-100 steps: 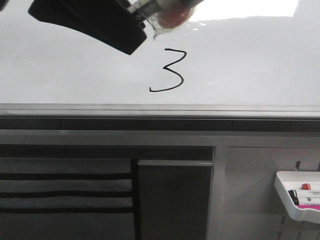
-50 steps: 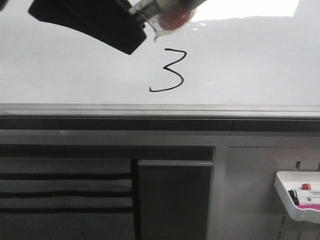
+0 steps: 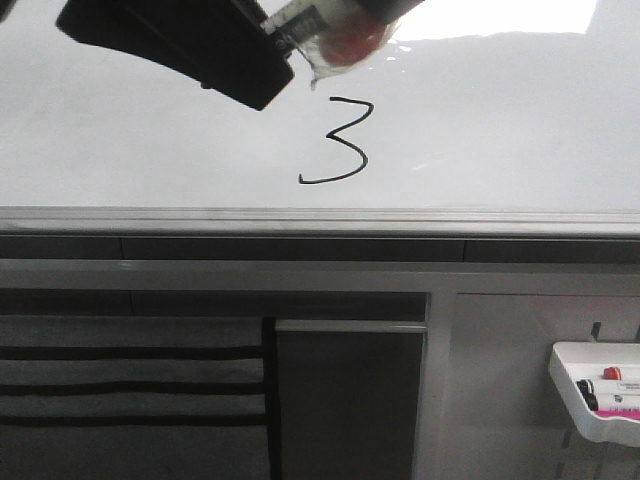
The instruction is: Write number 3 on whiteboard
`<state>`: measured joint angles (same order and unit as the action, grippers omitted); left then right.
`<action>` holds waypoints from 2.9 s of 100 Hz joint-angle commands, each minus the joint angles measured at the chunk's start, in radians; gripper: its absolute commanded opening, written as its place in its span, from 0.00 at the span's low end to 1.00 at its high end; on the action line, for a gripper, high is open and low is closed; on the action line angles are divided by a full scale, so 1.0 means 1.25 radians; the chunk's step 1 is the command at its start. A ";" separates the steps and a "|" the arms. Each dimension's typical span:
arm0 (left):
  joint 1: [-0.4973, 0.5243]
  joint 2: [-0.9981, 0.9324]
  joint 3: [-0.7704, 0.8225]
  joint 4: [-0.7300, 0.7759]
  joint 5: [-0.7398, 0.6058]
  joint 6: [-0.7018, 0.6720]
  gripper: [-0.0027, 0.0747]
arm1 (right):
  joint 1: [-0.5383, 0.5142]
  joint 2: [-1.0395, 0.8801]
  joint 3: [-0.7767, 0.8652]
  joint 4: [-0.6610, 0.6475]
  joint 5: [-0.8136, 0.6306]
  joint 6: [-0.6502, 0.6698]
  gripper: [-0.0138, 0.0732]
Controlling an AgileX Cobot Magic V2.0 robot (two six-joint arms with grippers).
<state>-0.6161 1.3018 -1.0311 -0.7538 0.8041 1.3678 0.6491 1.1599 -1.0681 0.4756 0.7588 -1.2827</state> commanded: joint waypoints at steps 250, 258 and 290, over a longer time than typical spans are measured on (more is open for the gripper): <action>0.432 -0.293 0.144 0.310 -0.209 -0.648 0.54 | -0.345 -0.383 0.085 -0.443 0.046 1.077 0.60; 0.432 -0.365 0.164 0.397 -0.216 -0.778 0.51 | -0.345 -0.423 0.151 -0.443 -0.044 1.085 0.59; 0.383 -0.588 0.388 0.353 -0.456 -0.786 0.15 | -0.345 -0.532 0.401 -0.443 -0.293 1.085 0.15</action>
<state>-0.1076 0.6119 -0.5870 -0.2879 0.3964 0.4026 0.2252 0.5094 -0.5959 -0.0627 0.5305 0.0716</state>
